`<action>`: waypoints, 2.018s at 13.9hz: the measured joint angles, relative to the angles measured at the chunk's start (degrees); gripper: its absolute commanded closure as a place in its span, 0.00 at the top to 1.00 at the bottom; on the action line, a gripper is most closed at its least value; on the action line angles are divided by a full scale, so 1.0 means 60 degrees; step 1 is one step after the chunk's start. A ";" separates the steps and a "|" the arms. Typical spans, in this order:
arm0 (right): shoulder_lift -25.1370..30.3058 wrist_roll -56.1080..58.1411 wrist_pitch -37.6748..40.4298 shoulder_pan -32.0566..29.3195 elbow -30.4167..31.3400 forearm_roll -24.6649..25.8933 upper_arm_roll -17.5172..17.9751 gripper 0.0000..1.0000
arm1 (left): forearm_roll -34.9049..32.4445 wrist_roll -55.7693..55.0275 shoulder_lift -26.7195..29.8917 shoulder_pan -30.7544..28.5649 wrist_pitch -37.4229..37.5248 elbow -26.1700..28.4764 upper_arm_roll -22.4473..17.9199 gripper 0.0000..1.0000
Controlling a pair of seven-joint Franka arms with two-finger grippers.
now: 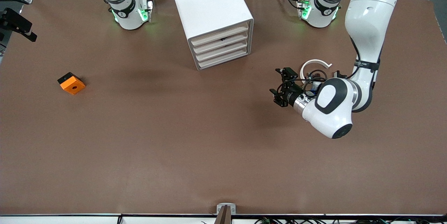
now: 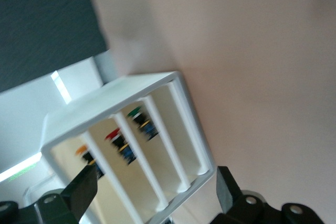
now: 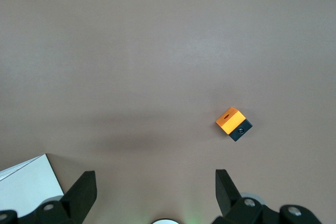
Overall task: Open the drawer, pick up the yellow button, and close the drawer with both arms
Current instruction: 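Reach the left gripper toward the white cabinet's drawer handle, then grasp the drawer handle with the left gripper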
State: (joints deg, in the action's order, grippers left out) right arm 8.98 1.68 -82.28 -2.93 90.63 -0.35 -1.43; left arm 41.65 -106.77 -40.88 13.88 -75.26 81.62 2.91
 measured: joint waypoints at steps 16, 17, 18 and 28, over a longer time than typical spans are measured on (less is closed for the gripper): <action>-0.1980 0.0053 -0.0171 -0.0089 -0.0166 0.0019 -0.0033 1.00 | 0.1564 -0.3517 -0.1015 0.0325 0.1628 0.0263 0.1207 0.73; -0.2100 0.0053 -0.0167 -0.0093 -0.0182 0.0030 -0.0037 1.00 | 0.1569 -0.3528 -0.1014 0.0386 0.1638 0.0296 0.1209 0.72; -0.2224 0.0053 -0.0167 -0.0096 -0.0200 0.0035 -0.0042 1.00 | 0.1570 -0.3551 -0.1013 0.0452 0.1648 0.0350 0.1210 0.72; -0.2470 -0.0086 -0.0075 0.0021 -0.0556 0.0624 0.0031 1.00 | 0.1597 -0.4395 -0.0429 0.1123 0.1766 0.1366 0.1229 0.61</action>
State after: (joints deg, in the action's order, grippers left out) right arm -5.84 1.16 -82.73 -2.81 87.29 3.40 -1.25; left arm 51.24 -133.14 -43.46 20.62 -64.66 89.82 10.28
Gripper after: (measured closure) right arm 0.000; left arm 0.357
